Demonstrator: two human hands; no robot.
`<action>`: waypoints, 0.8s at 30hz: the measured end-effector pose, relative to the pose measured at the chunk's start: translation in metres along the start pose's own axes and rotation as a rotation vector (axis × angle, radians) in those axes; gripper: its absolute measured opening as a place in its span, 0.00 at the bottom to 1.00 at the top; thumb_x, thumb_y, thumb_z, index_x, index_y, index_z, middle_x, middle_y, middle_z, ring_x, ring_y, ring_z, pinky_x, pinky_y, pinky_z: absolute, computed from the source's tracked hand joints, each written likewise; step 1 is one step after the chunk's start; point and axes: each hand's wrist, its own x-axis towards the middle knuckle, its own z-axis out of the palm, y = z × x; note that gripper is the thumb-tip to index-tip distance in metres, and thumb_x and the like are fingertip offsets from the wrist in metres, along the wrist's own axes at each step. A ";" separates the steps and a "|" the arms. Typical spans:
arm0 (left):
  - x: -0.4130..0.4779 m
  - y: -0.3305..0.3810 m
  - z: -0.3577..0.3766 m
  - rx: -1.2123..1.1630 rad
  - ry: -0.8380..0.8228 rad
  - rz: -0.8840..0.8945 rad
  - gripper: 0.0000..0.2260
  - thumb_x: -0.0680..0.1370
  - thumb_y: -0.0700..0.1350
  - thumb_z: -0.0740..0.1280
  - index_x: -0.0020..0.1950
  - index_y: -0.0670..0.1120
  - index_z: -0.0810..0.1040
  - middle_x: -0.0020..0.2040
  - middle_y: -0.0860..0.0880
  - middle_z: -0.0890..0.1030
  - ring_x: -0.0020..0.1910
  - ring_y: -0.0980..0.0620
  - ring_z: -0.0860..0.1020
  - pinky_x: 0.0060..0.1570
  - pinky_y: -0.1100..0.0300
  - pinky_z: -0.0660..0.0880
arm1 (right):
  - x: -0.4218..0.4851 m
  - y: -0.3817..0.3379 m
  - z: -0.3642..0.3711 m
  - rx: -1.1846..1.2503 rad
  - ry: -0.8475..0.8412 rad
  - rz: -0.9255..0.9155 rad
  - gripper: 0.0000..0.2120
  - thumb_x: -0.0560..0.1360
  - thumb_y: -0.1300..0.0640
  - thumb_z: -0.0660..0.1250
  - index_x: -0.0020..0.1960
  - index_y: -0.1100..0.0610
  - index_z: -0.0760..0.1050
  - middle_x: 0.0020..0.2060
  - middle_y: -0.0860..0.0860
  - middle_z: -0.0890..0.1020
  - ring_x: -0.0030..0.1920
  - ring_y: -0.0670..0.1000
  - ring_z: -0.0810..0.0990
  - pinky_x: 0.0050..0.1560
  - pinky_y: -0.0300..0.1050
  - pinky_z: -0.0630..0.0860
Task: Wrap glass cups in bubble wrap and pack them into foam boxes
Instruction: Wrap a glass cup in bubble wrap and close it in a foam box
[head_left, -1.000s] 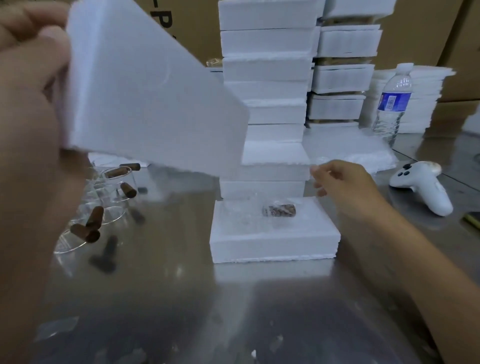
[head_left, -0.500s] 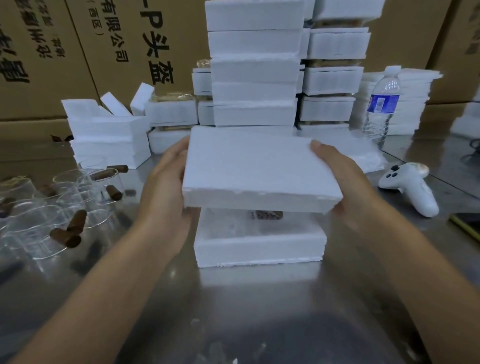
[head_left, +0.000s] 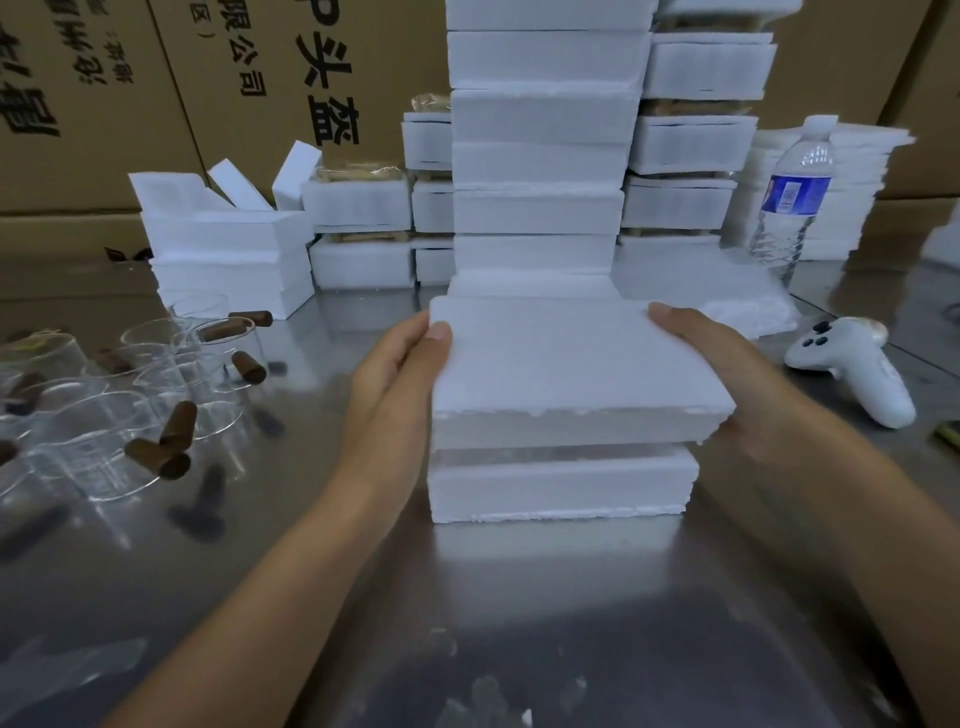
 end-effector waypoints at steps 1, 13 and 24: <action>-0.001 0.000 0.000 0.001 -0.003 0.011 0.09 0.76 0.49 0.64 0.52 0.50 0.80 0.46 0.55 0.84 0.48 0.57 0.82 0.45 0.68 0.75 | -0.002 0.000 0.000 -0.002 -0.002 0.004 0.12 0.73 0.47 0.67 0.37 0.50 0.85 0.42 0.50 0.86 0.46 0.52 0.84 0.55 0.50 0.75; 0.003 -0.008 -0.003 0.025 0.036 -0.099 0.07 0.79 0.44 0.62 0.50 0.50 0.80 0.41 0.58 0.84 0.41 0.62 0.81 0.38 0.73 0.73 | -0.010 -0.002 0.013 -0.063 0.113 0.057 0.12 0.74 0.50 0.66 0.52 0.56 0.80 0.52 0.56 0.83 0.57 0.59 0.79 0.65 0.56 0.70; 0.013 -0.015 -0.011 -0.086 0.023 -0.404 0.08 0.77 0.50 0.65 0.47 0.49 0.82 0.46 0.51 0.86 0.44 0.53 0.83 0.50 0.56 0.76 | -0.011 0.004 0.018 -0.071 0.109 0.126 0.13 0.75 0.50 0.66 0.54 0.57 0.80 0.50 0.56 0.84 0.55 0.59 0.81 0.65 0.55 0.71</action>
